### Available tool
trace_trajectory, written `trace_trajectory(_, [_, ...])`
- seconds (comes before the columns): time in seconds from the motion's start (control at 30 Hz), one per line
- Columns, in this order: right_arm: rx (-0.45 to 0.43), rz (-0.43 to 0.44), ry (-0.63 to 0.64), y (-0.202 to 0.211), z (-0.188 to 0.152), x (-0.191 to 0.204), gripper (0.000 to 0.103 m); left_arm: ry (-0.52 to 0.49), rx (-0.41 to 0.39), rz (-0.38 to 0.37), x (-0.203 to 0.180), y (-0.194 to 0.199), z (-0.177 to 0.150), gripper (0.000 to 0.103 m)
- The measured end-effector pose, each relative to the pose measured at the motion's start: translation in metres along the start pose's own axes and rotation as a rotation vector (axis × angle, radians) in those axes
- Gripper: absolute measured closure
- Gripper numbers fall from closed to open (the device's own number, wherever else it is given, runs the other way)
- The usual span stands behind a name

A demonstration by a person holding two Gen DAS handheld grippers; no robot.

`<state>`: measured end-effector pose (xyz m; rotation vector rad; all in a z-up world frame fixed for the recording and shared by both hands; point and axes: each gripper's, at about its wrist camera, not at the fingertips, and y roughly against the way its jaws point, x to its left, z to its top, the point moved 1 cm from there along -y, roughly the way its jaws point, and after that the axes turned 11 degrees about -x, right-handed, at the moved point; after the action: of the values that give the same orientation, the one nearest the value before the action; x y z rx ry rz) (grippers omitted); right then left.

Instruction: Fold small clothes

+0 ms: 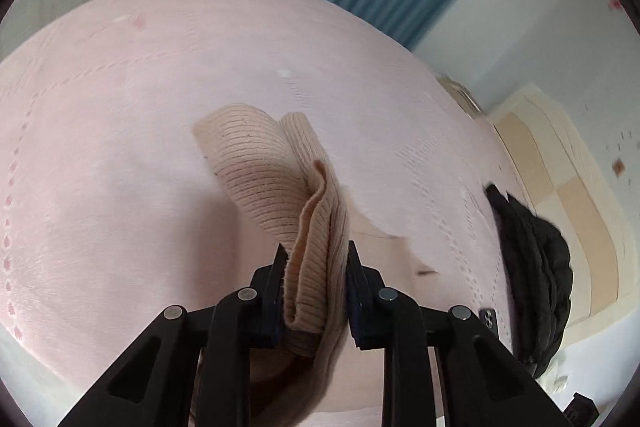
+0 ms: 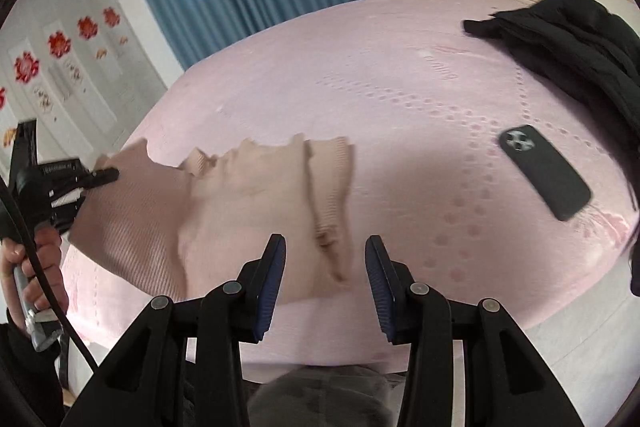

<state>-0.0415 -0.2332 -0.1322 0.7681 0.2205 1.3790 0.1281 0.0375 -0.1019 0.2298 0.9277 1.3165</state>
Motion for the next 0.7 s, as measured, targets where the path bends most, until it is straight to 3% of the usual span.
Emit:
trace_trajectory(0.13, [-0.001, -0.033, -0.024, 0.010, -0.002, -0.028, 0.062, -0.081, 0.047, -0.028, -0.061, -0.020, -0.025, 0.080])
trace_trajectory(0.33, [0.029, -0.047, -0.061, 0.014, -0.013, -0.054, 0.061, -0.123, 0.234, -0.155, -0.113, -0.064, -0.082, 0.074])
trace_trajectory(0.4, [0.045, -0.039, -0.057, 0.012, -0.017, -0.055, 0.062, -0.113, 0.255, -0.181, -0.114, -0.066, -0.086, 0.073])
trace_trajectory(0.5, [0.055, 0.021, -0.064, 0.006, -0.017, -0.049, 0.061, -0.135, 0.224, -0.162, -0.106, -0.059, -0.079, 0.072])
trace_trajectory(0.63, [0.065, 0.167, -0.106, -0.008, -0.012, -0.030, 0.059, -0.137, 0.150, -0.092, -0.069, -0.037, -0.061, 0.051])
trace_trajectory(0.7, [0.059, 0.242, -0.132, -0.016, -0.006, -0.018, 0.055, -0.134, 0.126, -0.051, -0.046, -0.025, -0.058, 0.049])
